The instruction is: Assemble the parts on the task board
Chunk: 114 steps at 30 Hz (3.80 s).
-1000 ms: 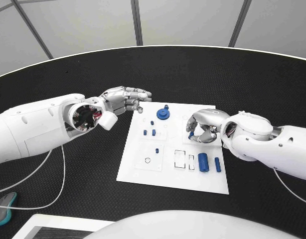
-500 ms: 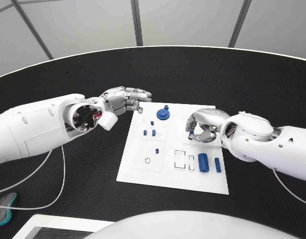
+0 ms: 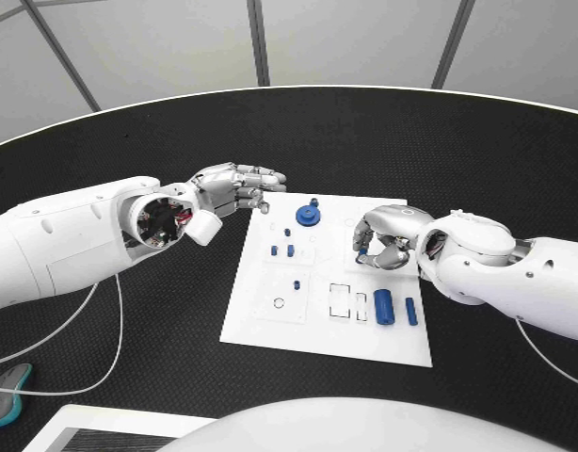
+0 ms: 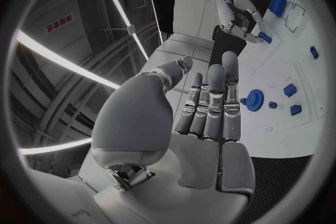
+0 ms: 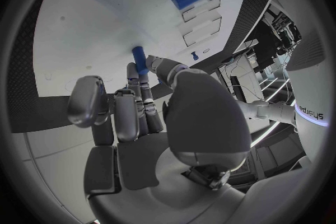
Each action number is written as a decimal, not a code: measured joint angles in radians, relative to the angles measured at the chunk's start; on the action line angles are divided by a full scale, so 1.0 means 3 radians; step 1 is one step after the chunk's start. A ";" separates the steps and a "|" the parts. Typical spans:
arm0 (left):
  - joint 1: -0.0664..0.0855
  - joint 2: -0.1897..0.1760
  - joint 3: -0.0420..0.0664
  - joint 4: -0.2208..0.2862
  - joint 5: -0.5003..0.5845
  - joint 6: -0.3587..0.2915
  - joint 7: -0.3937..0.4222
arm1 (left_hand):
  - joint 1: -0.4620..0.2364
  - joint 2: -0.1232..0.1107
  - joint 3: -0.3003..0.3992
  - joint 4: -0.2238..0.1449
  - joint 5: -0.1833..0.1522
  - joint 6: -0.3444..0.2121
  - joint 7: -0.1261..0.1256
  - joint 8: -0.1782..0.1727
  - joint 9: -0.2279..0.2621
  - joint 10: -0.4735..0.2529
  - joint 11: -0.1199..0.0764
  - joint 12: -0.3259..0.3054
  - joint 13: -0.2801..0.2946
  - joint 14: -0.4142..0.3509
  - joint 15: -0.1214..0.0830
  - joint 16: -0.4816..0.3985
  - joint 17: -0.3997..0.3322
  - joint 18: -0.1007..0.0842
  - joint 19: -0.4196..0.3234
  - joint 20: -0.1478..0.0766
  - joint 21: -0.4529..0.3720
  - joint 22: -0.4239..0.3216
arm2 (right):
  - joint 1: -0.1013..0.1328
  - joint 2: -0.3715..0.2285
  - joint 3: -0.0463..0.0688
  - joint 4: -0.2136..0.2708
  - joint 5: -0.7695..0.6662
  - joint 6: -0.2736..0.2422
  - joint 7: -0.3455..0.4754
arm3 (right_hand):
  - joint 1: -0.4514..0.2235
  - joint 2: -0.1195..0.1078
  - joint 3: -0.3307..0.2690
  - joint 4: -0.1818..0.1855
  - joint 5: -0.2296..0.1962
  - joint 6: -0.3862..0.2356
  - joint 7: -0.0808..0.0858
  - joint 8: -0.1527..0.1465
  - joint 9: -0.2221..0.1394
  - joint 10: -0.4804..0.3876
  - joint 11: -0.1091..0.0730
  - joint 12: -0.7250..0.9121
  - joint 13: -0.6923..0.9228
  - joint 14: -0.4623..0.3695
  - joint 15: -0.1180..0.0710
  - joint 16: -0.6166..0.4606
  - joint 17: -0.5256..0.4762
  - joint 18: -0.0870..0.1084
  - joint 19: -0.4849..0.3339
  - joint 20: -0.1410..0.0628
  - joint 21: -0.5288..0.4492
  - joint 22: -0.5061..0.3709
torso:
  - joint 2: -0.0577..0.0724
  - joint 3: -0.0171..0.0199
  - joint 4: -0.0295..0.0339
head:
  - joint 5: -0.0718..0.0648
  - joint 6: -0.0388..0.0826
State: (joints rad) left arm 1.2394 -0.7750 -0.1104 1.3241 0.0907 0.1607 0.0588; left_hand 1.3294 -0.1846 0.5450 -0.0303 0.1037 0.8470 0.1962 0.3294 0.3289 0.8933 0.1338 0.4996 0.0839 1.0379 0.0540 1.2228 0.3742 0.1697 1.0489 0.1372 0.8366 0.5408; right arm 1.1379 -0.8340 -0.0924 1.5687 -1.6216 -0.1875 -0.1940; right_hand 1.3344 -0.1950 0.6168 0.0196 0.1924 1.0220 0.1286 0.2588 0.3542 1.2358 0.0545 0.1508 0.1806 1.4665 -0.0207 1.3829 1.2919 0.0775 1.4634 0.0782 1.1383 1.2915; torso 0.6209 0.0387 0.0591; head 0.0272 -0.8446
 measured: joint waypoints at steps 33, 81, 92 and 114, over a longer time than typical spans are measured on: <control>0.0000 -0.0007 0.0000 0.0006 0.0000 0.0007 -0.0017 | 0.0000 0.0000 -0.0014 0.0014 0.0000 0.0000 0.0000 0.0000 0.0003 0.0000 0.0000 0.0013 -0.0001 0.0000 0.0000 0.0000 -0.0003 0.0000 0.0000 0.0000 0.0000 -0.0003 | -0.0004 0.0020 -0.0002 -0.0018 0.0000 0.0037 -0.0016 | -0.0012 -0.0012 0.0016 -0.0015 0.0000 -0.0043 0.0017 -0.0030 -0.0005 -0.0029 0.0024 -0.0045 0.0003 0.0001 0.0001 0.0000 0.0001 0.0000 0.0000 0.0000 0.0000 0.0005 | 0.0002 -0.0001 0.0001 | -0.0007 -0.0017; -0.0001 0.0066 0.0000 -0.0040 0.0000 0.0031 -0.0019 | 0.0000 0.0000 -0.0014 0.0014 0.0000 -0.0012 0.0012 0.0000 0.0007 0.0000 0.0000 0.0012 0.0001 0.0000 0.0000 0.0000 -0.0008 0.0000 0.0000 0.0000 0.0000 -0.0009 | 0.0019 0.0348 0.0027 0.0688 0.0000 -0.0442 0.0272 | 0.0114 0.0113 0.0070 -0.0135 0.0014 0.0089 -0.0006 0.0022 0.0044 0.0062 0.0033 0.0043 0.0087 0.0001 -0.0021 0.0049 0.0051 0.0000 0.0011 -0.0035 0.0117 0.0055 | 0.0003 -0.0011 0.0008 | 0.0093 -0.0011; -0.0001 0.0085 0.0000 -0.0046 0.0000 0.0040 -0.0023 | 0.0000 0.0000 -0.0014 0.0014 0.0000 -0.0012 0.0012 0.0000 0.0007 0.0000 0.0000 0.0012 0.0001 0.0000 0.0000 0.0000 -0.0008 0.0000 0.0000 0.0000 0.0000 -0.0009 | -0.0104 0.0599 -0.0005 0.0398 0.0000 -0.0339 0.0354 | 0.0114 0.0113 0.0069 -0.0135 0.0027 0.0088 -0.0006 0.0022 0.0043 0.0062 0.0033 0.0043 0.0102 0.0001 -0.0021 0.0049 0.0051 0.0000 0.0011 -0.0035 0.0096 0.0055 | 0.0004 -0.0007 0.0008 | 0.0137 -0.0043; -0.0001 0.0087 0.0000 -0.0055 0.0000 0.0047 -0.0028 | 0.0000 0.0000 -0.0014 0.0014 0.0000 -0.0012 0.0012 0.0000 0.0009 -0.0012 0.0012 0.0012 0.0000 0.0000 0.0000 0.0000 -0.0011 0.0000 0.0000 0.0000 0.0000 -0.0011 | -0.0205 0.0720 -0.0040 0.0208 0.0000 -0.0190 0.0389 | 0.0115 0.0113 0.0069 -0.0135 0.0022 0.0088 -0.0006 0.0021 0.0043 0.0062 0.0033 0.0028 0.0116 0.0001 -0.0021 0.0049 0.0050 0.0000 0.0011 -0.0034 0.0096 0.0054 | 0.0005 -0.0002 0.0007 | 0.0193 -0.0093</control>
State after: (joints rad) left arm 1.2391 -0.7489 -0.1104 1.3077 0.0906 0.1748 0.0504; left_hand 1.3294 -0.1846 0.5409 -0.0261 0.1037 0.8434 0.1997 0.3294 0.3317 0.8897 0.1374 0.5034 0.0840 1.0380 0.0540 1.2228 0.3710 0.1697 1.0490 0.1372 0.8366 0.5375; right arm 1.0762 -0.6179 -0.1043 1.6312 -1.6215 -0.2445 -0.0773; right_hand 1.3689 -0.1611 0.6375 -0.0209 0.1991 1.0483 0.1267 0.2651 0.3671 1.2545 0.0643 0.1592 0.2153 1.4668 -0.0269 1.3975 1.3071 0.0775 1.4667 0.0679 1.1672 1.3078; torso 0.6223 0.0383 0.0613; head 0.0851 -0.8725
